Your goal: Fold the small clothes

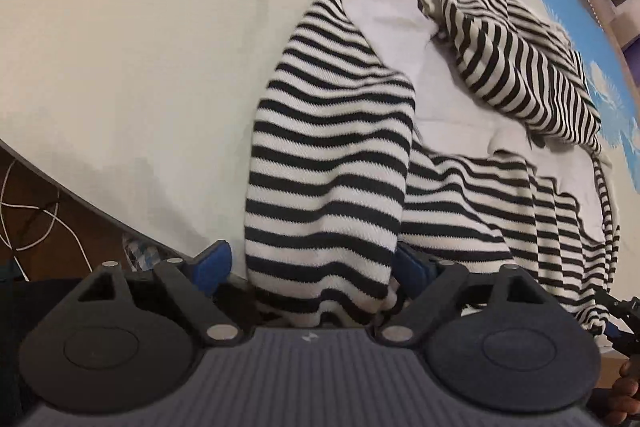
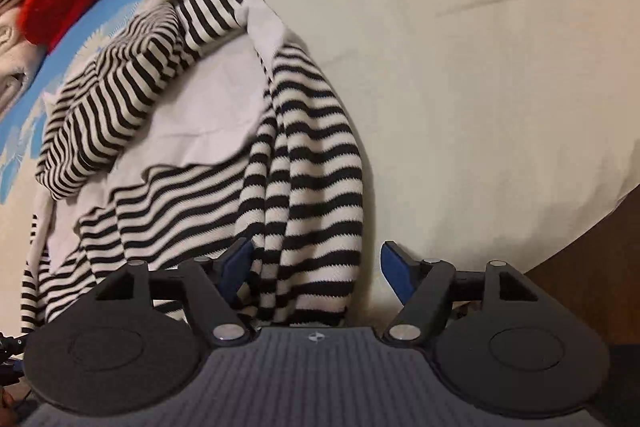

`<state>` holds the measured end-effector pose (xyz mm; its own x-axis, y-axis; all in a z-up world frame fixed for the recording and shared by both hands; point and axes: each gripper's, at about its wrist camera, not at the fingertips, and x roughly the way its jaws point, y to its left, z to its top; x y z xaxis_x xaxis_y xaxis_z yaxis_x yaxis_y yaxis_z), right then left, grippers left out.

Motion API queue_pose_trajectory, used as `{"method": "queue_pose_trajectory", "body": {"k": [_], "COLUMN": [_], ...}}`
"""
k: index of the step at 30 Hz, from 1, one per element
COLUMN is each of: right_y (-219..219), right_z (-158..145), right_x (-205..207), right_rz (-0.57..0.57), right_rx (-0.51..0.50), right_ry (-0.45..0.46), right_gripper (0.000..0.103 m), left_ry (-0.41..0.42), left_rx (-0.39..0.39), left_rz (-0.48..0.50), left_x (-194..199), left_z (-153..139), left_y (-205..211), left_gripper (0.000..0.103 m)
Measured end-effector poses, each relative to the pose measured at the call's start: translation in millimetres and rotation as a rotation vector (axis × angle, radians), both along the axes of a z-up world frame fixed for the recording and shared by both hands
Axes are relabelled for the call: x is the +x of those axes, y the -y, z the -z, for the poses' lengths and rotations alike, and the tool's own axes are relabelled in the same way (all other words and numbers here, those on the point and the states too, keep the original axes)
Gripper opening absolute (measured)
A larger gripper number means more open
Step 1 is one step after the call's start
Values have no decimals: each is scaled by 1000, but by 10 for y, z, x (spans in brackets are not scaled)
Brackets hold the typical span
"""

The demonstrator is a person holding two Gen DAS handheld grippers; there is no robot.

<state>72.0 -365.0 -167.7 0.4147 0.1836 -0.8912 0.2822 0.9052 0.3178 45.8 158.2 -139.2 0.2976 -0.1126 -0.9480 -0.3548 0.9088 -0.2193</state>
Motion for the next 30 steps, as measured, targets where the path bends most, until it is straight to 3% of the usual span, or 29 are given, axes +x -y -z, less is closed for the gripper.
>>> {"method": "queue_pose_trajectory", "body": {"k": [4, 5, 6, 8, 11, 14, 16, 19, 21, 24, 26, 30], "right_y": [-82, -96, -102, -98, -13, 182, 259, 215, 155, 143, 146, 82], "right_z": [-4, -12, -18, -61, -250, -478, -509, -325, -200, -135, -115, -27], "right_x": [-9, -14, -14, -29, -112, -247, -295, -241, -191, -162, -153, -120], "right_rz": [-47, -59, -68, -81, -49, 26, 43, 18, -13, 11, 28, 11], "right_rx": [-28, -26, -15, 12, 38, 98, 92, 71, 68, 52, 57, 75], "right_ry": [14, 19, 21, 40, 105, 185, 188, 101, 56, 35, 26, 6], "right_gripper": [69, 55, 45, 10, 9, 8, 8, 8, 9, 21, 41, 49], "left_ry": [-20, -17, -6, 32, 86, 154, 173, 106, 40, 2, -2, -18], "left_rx": [62, 77, 76, 55, 41, -25, -71, -65, -62, -75, -69, -63], "left_rz": [52, 67, 78, 100, 83, 34, 14, 18, 6, -12, -15, -40], "left_x": [11, 4, -3, -10, -88, -186, -229, -184, -132, -100, -108, -125], "left_z": [63, 57, 38, -29, -186, -356, -401, -275, -139, -35, -31, 8], "left_y": [66, 89, 104, 111, 74, -47, -105, -77, -59, -66, -84, -140], "left_gripper": [66, 60, 44, 9, 8, 8, 8, 10, 19, 31, 38, 46]}}
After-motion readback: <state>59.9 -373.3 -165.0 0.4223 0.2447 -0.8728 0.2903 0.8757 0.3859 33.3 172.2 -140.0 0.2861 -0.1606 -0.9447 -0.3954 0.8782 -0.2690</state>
